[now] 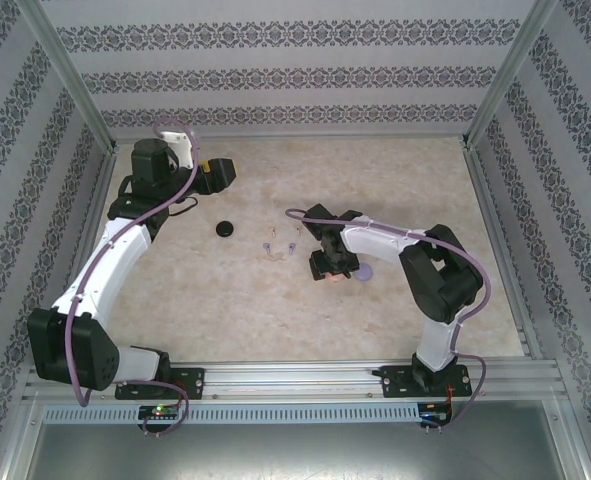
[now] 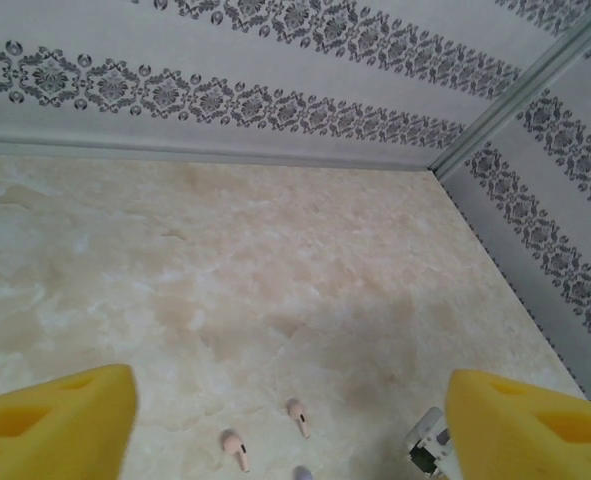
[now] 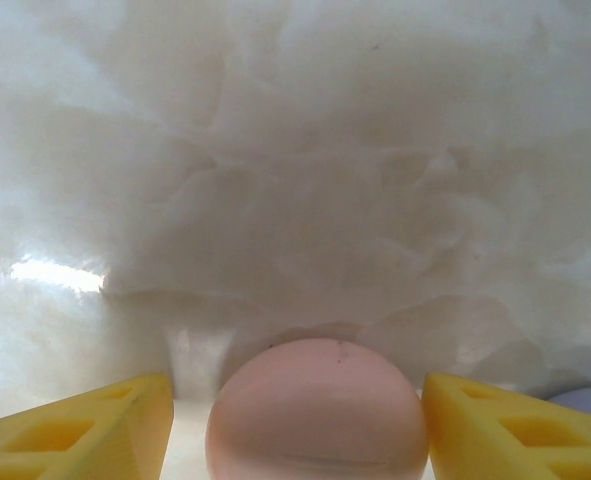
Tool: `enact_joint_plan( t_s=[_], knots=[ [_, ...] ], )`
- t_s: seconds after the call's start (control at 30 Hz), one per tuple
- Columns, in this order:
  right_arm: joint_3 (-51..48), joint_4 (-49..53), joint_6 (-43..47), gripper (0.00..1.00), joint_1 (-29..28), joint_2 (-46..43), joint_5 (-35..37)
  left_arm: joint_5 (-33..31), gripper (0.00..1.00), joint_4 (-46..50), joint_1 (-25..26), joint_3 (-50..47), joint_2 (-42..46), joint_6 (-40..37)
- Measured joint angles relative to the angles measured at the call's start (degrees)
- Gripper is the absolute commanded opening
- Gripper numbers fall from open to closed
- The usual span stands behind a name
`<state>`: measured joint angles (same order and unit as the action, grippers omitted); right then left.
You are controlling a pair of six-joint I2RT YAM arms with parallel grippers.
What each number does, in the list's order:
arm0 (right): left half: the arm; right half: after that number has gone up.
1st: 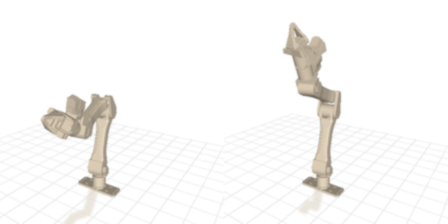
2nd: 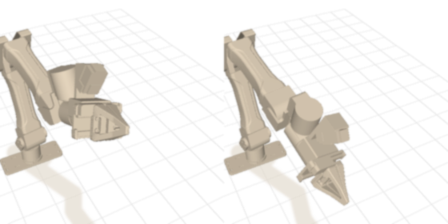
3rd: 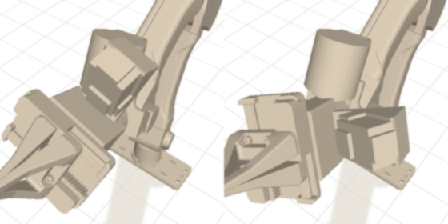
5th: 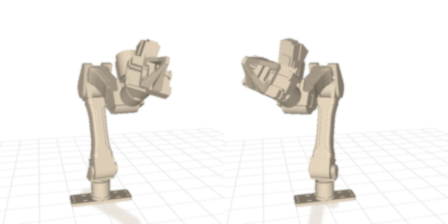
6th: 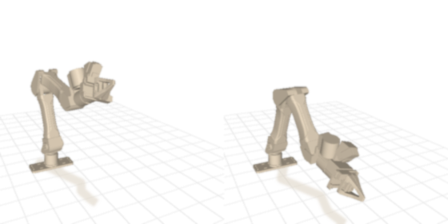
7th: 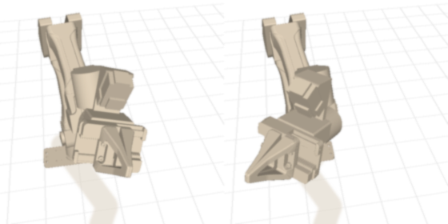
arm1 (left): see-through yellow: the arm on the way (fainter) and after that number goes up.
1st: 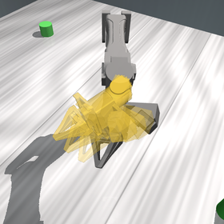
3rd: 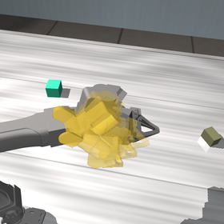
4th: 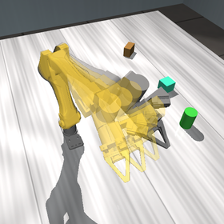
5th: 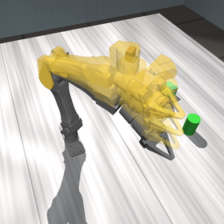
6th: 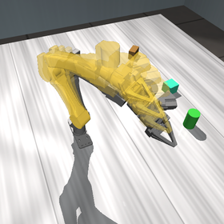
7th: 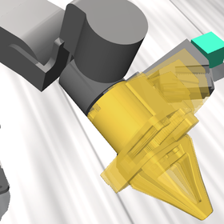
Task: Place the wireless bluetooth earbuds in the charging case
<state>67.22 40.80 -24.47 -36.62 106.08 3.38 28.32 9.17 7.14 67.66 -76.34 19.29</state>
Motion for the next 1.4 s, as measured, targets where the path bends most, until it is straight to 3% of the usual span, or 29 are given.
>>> enact_joint_plan(
  t_s=[0.2,0.23,0.27,0.87,1.23,1.4],
  knots=[
    [0.92,1.36,-5.07,0.66,-1.03,0.98,1.25,-2.03,0.85,-1.38,0.00,-1.05,1.57,0.81],
    [1.03,1.57,-5.64,0.66,-1.09,1.05,1.46,-2.29,0.97,-1.68,0.00,-1.29,1.73,0.92],
    [1.09,1.70,-6.10,0.65,-1.16,1.09,1.66,-2.67,0.99,-1.92,0.00,-1.49,1.81,0.87],
    [1.29,2.69,-15.08,0.66,-1.42,1.33,1.92,-12.37,0.99,-4.52,0.00,-8.00,3.67,7.85],
    [1.29,2.19,-18.64,0.52,-1.42,1.60,0.83,-9.97,0.99,-9.01,0.00,-10.67,3.65,13.31],
    [1.25,2.21,-18.86,0.39,-1.36,1.42,0.66,-8.96,1.00,-10.62,0.00,-13.07,3.65,16.26]
  ],
)
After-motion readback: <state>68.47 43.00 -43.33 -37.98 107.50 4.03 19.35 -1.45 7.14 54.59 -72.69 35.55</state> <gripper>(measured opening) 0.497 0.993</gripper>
